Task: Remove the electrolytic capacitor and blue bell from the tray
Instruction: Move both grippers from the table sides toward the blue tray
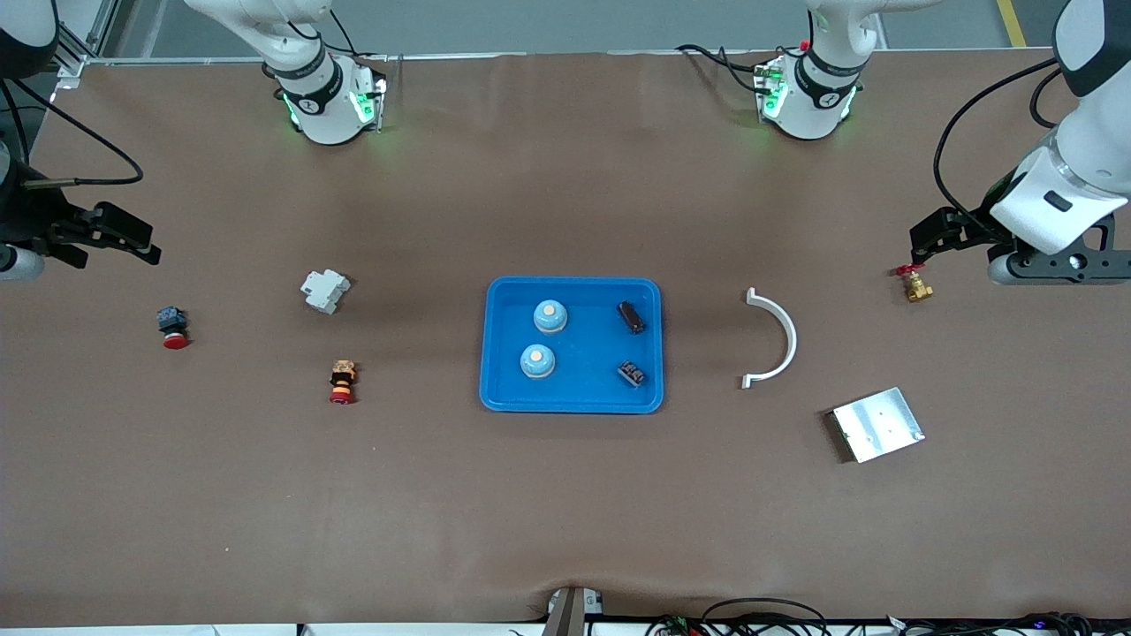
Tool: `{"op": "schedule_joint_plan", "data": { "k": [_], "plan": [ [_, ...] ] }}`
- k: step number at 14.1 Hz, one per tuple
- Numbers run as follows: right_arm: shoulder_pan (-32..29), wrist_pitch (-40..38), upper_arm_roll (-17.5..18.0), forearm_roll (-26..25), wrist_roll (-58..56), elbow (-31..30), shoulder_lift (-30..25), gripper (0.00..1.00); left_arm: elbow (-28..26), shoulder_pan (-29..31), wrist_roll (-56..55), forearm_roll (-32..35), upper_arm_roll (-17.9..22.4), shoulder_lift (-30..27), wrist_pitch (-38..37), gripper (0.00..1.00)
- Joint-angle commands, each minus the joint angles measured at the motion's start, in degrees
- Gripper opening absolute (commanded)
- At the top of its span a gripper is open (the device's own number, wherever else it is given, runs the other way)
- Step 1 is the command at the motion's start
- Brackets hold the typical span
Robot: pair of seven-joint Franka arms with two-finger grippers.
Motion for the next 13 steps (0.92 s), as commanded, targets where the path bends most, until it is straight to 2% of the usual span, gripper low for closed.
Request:
{"op": "schedule_joint_plan", "data": {
  "k": [1,4,8,11,13],
  "plan": [
    [1.62,2.50,0.20,0.84,4.50,-4.20,-1.71,1.00,1.08,-0.05,-0.73,1.17,-1.22,1.52,1.34,1.00],
    [5.93,4.71,0.20,0.84,10.65,-7.19,-1.89,1.00,1.70,-0.23,-2.82,-0.32,-1.57,1.87,2.84,1.00],
    [11.46,10.24,0.20,0.84,19.61,-10.19,-1.45,1.00,2.57,-2.59,-14.94,-1.11,-3.94,1.96,3.02,1.00],
    [15.33,13.49,0.20,1.80,26.65,-10.98,-0.05,1.00,3.63,-3.48,-19.26,-7.06,-4.21,4.06,3.11,1.00],
    [17.79,15.69,0.20,2.33,31.22,-11.07,2.06,1.00,3.28,-5.93,-25.73,-8.14,-4.99,4.51,2.84,1.00]
  ]
}}
